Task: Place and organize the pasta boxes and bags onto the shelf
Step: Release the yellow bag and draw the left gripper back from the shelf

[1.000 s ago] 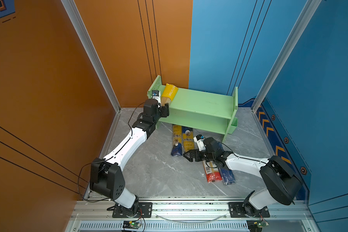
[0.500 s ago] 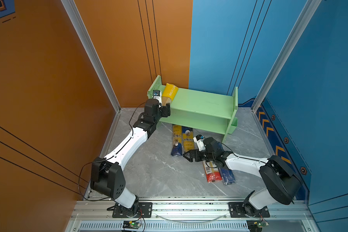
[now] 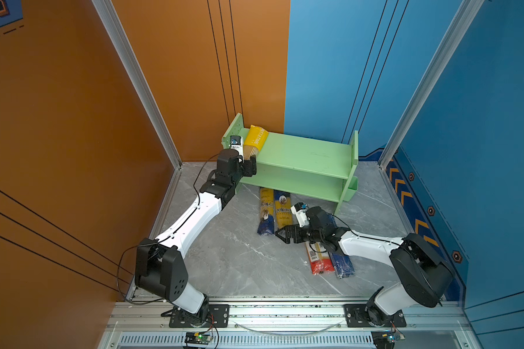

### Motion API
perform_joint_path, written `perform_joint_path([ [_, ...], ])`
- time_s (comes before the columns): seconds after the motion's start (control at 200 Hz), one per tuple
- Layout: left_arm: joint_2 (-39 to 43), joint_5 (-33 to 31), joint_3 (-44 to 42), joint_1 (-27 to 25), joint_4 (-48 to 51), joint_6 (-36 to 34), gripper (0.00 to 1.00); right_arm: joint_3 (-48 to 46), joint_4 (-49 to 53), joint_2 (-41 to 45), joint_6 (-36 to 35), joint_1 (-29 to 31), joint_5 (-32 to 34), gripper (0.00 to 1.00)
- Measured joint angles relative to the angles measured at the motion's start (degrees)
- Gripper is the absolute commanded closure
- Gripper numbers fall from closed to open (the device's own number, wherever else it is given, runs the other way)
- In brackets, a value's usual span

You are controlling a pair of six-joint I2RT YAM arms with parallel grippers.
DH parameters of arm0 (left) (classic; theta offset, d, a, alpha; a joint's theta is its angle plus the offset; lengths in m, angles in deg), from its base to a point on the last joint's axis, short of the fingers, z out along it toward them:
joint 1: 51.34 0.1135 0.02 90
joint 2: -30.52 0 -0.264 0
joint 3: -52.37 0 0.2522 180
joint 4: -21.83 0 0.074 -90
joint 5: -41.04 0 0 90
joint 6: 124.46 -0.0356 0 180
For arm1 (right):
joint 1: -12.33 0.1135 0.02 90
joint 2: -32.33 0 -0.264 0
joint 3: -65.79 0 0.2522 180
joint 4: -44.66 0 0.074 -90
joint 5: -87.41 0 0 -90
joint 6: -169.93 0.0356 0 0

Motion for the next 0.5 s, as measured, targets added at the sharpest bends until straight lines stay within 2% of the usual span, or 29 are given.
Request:
perform_joint_path([
  [0.501,6.25,-1.14,-1.88,-0.07,0.46,-1.60,0.20,0.00,-0.02,-0.09,0.13,0.00,-0.20,0.00],
])
